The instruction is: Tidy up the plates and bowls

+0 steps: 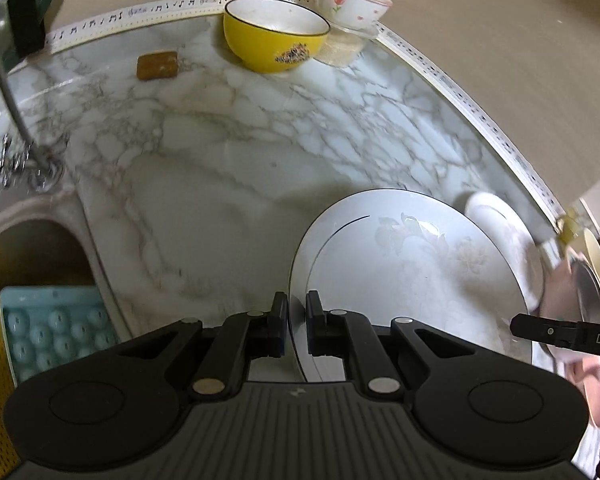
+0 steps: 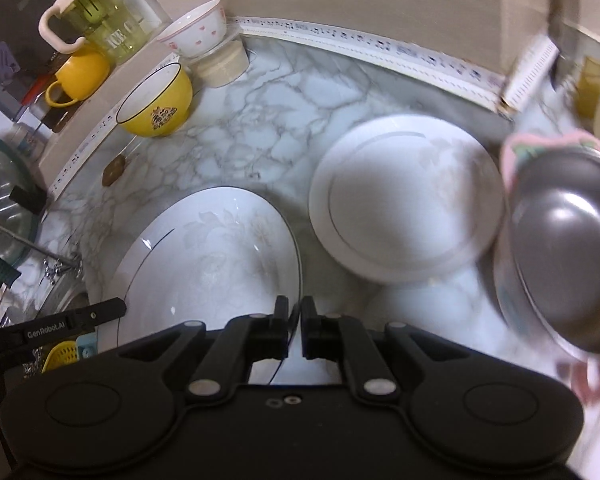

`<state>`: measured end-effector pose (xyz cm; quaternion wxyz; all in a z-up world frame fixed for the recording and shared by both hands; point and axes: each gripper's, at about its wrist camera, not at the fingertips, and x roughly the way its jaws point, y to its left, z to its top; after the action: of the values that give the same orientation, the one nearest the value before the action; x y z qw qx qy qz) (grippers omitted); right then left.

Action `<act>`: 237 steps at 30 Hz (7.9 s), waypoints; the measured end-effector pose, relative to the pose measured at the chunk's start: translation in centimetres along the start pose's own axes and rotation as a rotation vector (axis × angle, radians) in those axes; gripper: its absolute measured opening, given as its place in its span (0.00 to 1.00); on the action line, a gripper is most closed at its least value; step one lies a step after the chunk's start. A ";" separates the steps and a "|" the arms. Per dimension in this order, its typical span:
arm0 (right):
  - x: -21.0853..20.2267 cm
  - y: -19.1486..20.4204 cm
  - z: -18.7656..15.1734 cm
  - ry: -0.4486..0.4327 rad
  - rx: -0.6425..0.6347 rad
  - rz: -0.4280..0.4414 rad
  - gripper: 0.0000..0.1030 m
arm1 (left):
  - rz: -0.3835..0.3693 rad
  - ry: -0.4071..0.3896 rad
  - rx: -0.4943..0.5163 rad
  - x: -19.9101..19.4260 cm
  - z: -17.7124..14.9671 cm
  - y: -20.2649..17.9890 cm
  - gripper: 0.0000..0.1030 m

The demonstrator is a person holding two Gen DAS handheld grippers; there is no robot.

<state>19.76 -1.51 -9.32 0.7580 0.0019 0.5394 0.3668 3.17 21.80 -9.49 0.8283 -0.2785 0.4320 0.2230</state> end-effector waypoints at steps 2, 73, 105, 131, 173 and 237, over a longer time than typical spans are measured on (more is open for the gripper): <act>-0.6 -0.4 -1.2 -0.001 0.011 0.005 0.06 | 0.005 0.004 0.010 -0.5 -1.1 -0.2 0.08; -8.9 0.3 -4.8 -0.227 -0.027 -0.186 0.77 | -0.064 -0.206 0.358 -6.0 -0.3 -8.0 0.60; -4.3 -2.4 -2.2 -0.242 0.124 -0.289 1.00 | -0.291 -0.006 0.588 6.9 8.8 -19.5 0.78; 1.3 -4.8 -1.9 -0.214 0.372 -0.276 0.75 | -0.268 0.080 0.568 14.1 11.5 -20.6 0.78; 1.9 -8.3 -2.9 -0.294 0.547 -0.110 0.12 | -0.368 0.189 0.428 16.9 12.1 -17.9 0.14; -0.6 -2.6 1.5 -0.202 0.280 -0.063 0.09 | -0.321 0.119 0.316 6.2 10.2 -6.4 0.11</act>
<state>22.34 -3.15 -9.25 0.8118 0.1276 0.5059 0.2620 16.43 24.47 -8.16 0.8595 -0.2230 0.4600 0.0010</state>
